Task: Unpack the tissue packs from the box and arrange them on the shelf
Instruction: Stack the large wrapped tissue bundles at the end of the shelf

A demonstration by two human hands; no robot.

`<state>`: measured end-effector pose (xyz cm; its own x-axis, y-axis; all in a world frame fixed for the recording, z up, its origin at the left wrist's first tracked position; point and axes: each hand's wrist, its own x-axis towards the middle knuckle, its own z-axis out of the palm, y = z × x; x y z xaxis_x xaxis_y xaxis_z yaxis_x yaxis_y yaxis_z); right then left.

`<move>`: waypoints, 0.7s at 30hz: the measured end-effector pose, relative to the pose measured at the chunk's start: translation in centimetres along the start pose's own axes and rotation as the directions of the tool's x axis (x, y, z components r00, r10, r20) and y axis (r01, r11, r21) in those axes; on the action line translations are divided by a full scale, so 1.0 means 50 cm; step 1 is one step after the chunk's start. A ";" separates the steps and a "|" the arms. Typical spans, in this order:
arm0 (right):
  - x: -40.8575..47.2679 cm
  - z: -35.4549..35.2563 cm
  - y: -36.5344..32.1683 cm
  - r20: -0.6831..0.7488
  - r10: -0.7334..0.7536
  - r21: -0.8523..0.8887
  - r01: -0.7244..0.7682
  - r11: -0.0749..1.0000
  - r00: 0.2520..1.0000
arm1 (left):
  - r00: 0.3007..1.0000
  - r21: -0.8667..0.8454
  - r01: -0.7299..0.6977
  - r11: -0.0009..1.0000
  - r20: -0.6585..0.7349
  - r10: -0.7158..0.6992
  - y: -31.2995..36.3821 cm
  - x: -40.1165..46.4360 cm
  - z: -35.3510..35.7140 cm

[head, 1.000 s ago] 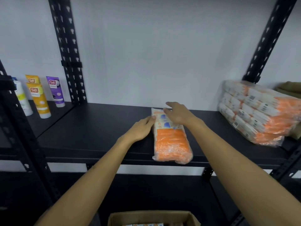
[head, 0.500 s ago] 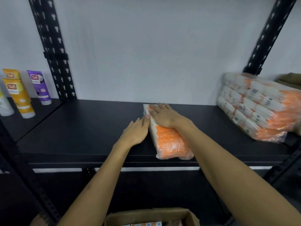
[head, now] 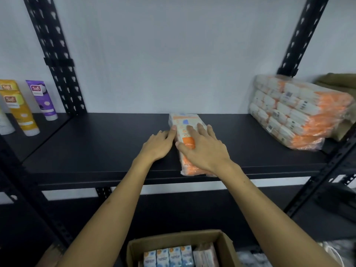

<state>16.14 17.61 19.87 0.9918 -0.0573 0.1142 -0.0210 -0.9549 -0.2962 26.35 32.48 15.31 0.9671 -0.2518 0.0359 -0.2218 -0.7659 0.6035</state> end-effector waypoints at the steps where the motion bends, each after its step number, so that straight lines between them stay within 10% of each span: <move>1: -0.001 -0.002 0.006 -0.020 -0.003 0.003 0.003 1.000 1.000 | 1.000 0.015 0.000 1.000 0.006 0.000 0.001 -0.002 -0.001; 10: -0.008 -0.084 0.185 0.021 0.084 0.032 -0.084 0.996 0.996 | 0.989 0.313 -0.145 0.939 0.079 0.127 0.003 -0.008 0.006; 21: -0.043 -0.114 0.282 -0.030 0.298 0.053 -0.296 0.954 0.954 | 0.970 0.268 -0.220 0.938 0.160 0.182 0.187 0.043 0.103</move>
<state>12.99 2.60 20.87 0.9362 -0.3481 0.0493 -0.3073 -0.8784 -0.3661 25.73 21.73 16.95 0.8781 -0.4781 0.0175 -0.4541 -0.8215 0.3448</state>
